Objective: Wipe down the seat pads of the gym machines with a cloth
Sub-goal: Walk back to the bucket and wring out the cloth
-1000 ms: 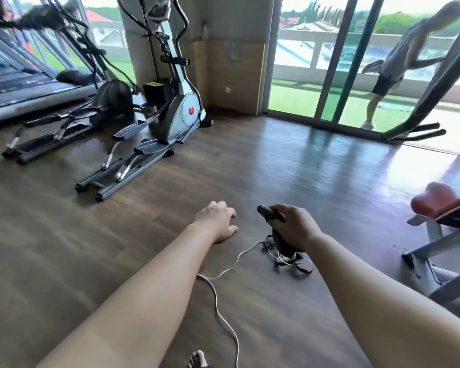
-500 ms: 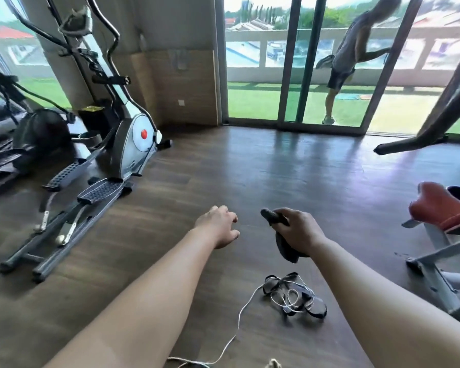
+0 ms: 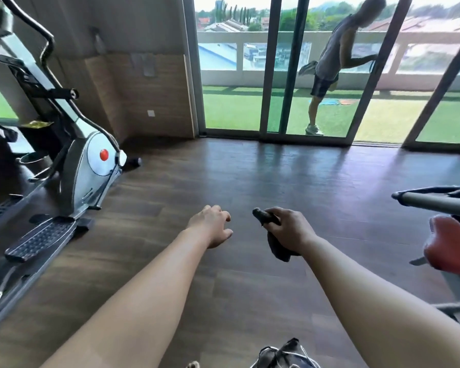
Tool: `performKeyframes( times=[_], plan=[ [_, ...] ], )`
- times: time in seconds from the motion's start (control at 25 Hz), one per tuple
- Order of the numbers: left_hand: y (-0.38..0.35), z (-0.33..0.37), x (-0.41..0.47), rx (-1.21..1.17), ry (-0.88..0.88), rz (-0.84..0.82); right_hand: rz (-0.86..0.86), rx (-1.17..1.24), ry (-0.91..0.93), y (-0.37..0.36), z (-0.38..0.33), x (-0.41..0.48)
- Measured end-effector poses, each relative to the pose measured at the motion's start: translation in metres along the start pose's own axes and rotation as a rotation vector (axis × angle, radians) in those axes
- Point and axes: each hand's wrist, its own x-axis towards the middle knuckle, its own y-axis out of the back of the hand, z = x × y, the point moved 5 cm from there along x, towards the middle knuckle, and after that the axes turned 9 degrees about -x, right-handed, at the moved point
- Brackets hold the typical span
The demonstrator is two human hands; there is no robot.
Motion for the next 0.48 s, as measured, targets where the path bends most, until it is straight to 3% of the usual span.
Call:
performKeyframes(
  times=[0.28, 0.48],
  plan=[
    [0.06, -0.028, 0.246, 0.041, -0.134, -0.047, 0.085, 0.024, -0.149, 0.011, 0.02, 0.213],
    [0.114, 0.003, 0.399, 0.1, -0.257, -0.084, 0.175, 0.074, -0.263, 0.058, 0.045, 0.335]
  ],
)
